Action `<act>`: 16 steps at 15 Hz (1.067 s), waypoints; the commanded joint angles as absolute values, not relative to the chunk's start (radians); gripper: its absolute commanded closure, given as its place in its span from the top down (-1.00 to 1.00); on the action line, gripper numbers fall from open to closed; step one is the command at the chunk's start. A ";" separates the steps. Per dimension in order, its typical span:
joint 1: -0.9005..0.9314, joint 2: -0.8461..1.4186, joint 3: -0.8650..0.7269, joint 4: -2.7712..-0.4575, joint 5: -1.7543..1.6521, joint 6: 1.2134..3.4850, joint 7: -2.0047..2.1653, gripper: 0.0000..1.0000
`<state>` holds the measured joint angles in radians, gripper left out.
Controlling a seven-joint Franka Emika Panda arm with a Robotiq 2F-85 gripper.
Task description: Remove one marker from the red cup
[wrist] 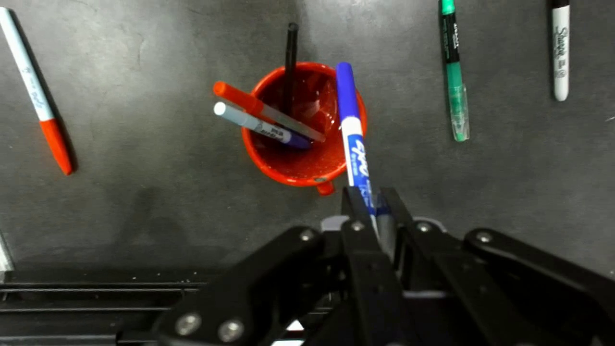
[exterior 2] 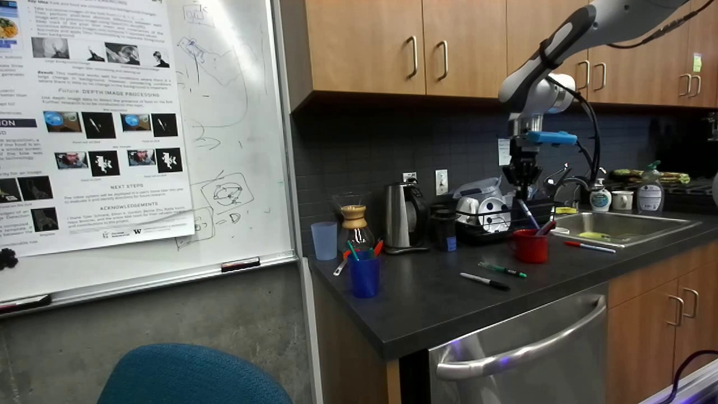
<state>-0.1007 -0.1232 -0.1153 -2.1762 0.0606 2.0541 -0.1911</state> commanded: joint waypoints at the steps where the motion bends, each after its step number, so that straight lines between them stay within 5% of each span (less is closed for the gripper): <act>1: -0.075 -0.185 -0.102 -2.168 0.079 1.964 -0.230 -0.94; 16: 0.028 -0.222 -0.049 -2.204 0.192 1.841 -0.303 -0.94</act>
